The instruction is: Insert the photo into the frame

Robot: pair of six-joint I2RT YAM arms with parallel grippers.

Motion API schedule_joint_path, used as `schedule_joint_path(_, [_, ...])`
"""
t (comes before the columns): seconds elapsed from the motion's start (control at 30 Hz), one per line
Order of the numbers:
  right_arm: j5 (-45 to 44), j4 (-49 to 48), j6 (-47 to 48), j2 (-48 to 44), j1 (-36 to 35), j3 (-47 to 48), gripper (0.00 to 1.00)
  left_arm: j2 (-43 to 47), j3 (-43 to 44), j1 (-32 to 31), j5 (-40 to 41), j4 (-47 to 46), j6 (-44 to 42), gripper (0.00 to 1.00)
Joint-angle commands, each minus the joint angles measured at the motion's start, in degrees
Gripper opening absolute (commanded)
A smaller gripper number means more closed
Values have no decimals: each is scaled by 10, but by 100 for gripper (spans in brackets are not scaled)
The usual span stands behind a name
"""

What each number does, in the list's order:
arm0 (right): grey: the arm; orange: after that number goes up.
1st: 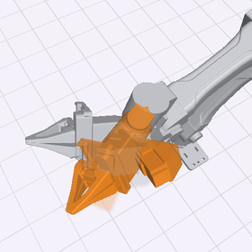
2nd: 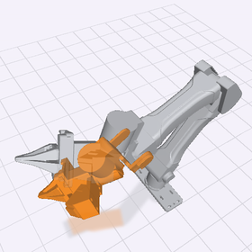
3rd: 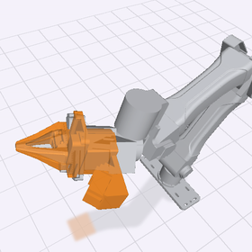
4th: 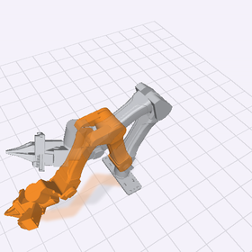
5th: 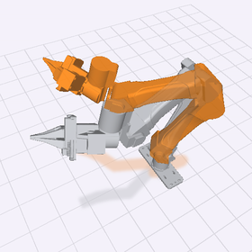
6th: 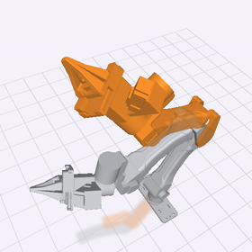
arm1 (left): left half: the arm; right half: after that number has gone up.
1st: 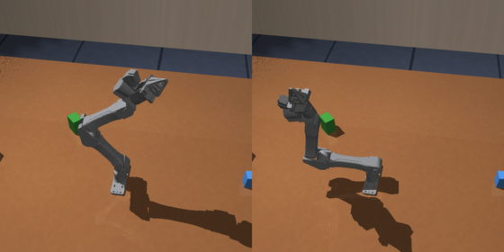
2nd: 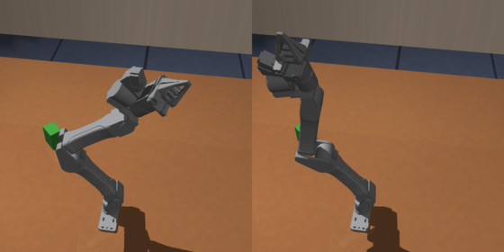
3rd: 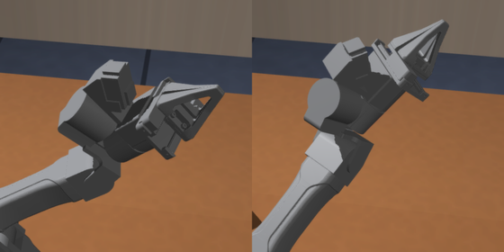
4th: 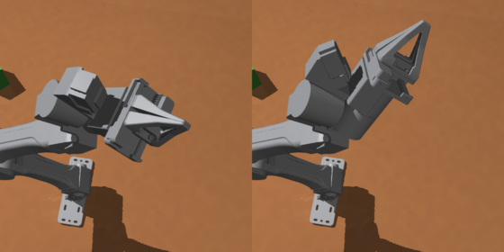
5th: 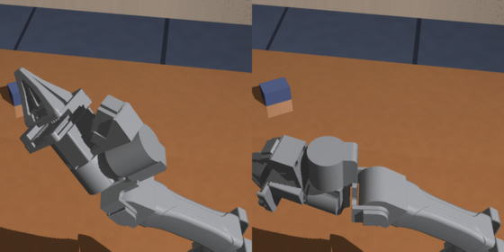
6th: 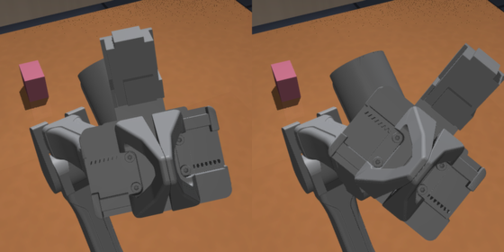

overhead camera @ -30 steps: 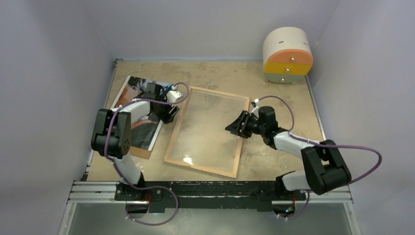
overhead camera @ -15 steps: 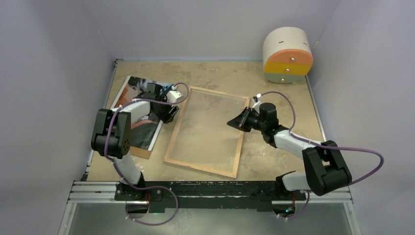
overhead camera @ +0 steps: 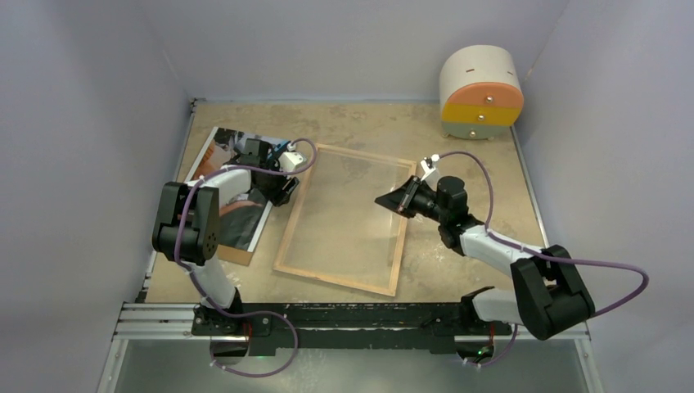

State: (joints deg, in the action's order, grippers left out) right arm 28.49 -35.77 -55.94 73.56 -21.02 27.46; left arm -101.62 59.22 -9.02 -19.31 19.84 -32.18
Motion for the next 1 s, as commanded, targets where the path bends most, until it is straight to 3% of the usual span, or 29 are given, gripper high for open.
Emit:
schedule_joint_path(0.0, [13,-112,-55,-5,-5,-16,0,-43,-40,-4,-39,97,9,56])
schedule_joint_path(0.2, [11,-138,-100,3,-8,-19,0,-40,-34,-4,-53,107,6,55])
schedule_joint_path(0.4, [9,-236,-179,35,-18,-28,0,-38,-34,-4,-61,110,3,53])
schedule_joint_path(0.97, [7,-142,-88,31,-63,49,0,-44,-37,-4,-72,114,1,48])
